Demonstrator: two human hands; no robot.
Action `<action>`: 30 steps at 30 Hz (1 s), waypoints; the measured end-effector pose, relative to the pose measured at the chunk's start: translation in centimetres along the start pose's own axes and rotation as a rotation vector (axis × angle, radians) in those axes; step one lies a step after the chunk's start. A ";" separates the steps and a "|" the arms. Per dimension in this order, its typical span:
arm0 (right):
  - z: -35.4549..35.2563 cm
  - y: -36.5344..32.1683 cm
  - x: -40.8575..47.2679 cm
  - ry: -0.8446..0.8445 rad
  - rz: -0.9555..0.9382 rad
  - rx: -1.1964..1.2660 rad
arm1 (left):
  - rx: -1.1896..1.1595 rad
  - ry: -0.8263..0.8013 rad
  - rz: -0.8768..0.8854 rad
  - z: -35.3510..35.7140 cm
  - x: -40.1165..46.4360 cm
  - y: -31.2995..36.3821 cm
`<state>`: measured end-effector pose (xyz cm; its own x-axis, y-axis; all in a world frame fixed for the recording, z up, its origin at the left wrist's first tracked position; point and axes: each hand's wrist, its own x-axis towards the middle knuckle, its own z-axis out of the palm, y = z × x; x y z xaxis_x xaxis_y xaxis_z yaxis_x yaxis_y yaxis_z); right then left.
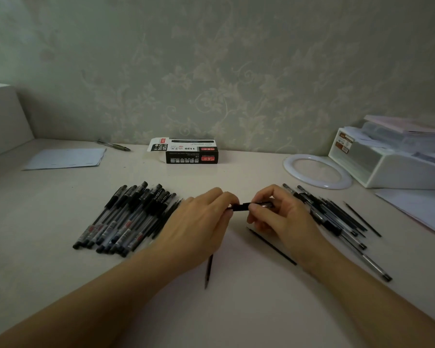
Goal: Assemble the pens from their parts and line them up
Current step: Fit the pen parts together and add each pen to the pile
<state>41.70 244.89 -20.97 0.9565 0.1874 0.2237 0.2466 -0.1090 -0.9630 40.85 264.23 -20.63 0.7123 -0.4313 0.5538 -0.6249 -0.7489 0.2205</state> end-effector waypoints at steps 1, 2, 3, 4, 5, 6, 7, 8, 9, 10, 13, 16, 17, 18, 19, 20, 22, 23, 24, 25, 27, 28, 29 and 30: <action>0.1 0.2 0.0 -0.003 -0.001 -0.018 | 0.014 -0.019 0.017 0.0 0.0 -0.1; 0.2 0.3 0.0 -0.009 -0.008 -0.027 | 0.028 -0.035 0.029 0.1 -0.1 -0.2; 0.3 0.4 0.0 -0.020 -0.024 -0.039 | 0.037 -0.045 0.026 0.0 -0.2 -0.3; 0.4 0.5 0.0 -0.033 -0.045 -0.063 | 0.044 -0.054 0.012 -0.1 -0.2 -0.4; 0.4 0.5 0.0 -0.042 -0.070 -0.095 | 0.051 -0.060 -0.006 -0.1 -0.2 -0.4; 0.5 0.4 0.0 -0.046 -0.093 -0.125 | 0.062 -0.064 -0.020 -0.1 -0.2 -0.5; 0.5 0.2 0.0 -0.042 -0.113 -0.144 | 0.070 -0.069 -0.026 -0.2 -0.1 -0.4; 0.4 -0.1 0.0 -0.036 -0.131 -0.154 | 0.066 -0.074 -0.027 -0.2 0.0 -0.3; 0.4 -0.4 -0.1 -0.029 -0.148 -0.161 | 0.050 -0.078 -0.023 -0.2 0.0 -0.1; 0.4 -0.7 -0.2 -0.024 -0.158 -0.171 | 0.028 -0.084 -0.018 -0.1 0.0 0.0; 1.2 -1.2 -0.5 0.017 -0.151 -0.167 | 0.000 -0.079 -0.007 -0.2 0.0 0.3; 2.7 -1.0 -0.8 0.101 -0.075 -0.003 | 0.029 -0.024 -0.010 -0.4 0.0 0.1; 3.0 -0.8 -0.9 0.113 -0.030 0.057 | 0.039 -0.033 -0.011 -0.3 -0.1 -0.1; 3.3 -0.5 -1.0 0.118 0.012 0.100 | 0.046 -0.057 -0.008 -0.2 -0.1 -0.2; 3.4 -0.3 -1.1 0.118 0.040 0.116 | 0.045 -0.089 -0.006 0.0 -0.2 -0.3; 3.3 -0.1 -1.0 0.117 0.045 0.098 | 0.034 -0.115 -0.009 0.1 -0.2 -0.5; 2.9 0.0 -0.9 0.120 -0.016 -0.021 | 0.010 -0.119 -0.020 0.3 -0.2 -0.8; 2.8 0.0 -0.8 0.111 -0.057 -0.087 | 0.009 -0.111 -0.022 0.3 -0.2 -0.8; 2.6 0.0 -0.7 0.098 -0.088 -0.132 | 0.013 -0.107 -0.019 0.3 -0.2 -0.8; 2.5 0.0 -0.7 0.086 -0.102 -0.148 | 0.018 -0.105 -0.017 0.4 -0.2 -0.8; 2.3 0.2 -0.6 0.072 -0.102 -0.131 | 0.013 -0.090 -0.022 0.3 -0.2 -0.8; 2.3 0.3 -0.5 0.069 -0.095 -0.105 | 0.003 -0.080 -0.026 0.1 -0.1 -0.7; 2.3 0.3 -0.5 0.063 -0.083 -0.075 | -0.007 -0.075 -0.026 0.1 0.0 -0.7; 2.3 0.3 -0.4 0.052 -0.069 -0.046 | -0.018 -0.077 -0.024 0.0 0.0 -0.6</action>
<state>41.06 247.00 -21.73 0.9433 0.1452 0.2984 0.3184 -0.1423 -0.9372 41.24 264.69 -20.77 0.7492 -0.4514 0.4847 -0.6125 -0.7507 0.2476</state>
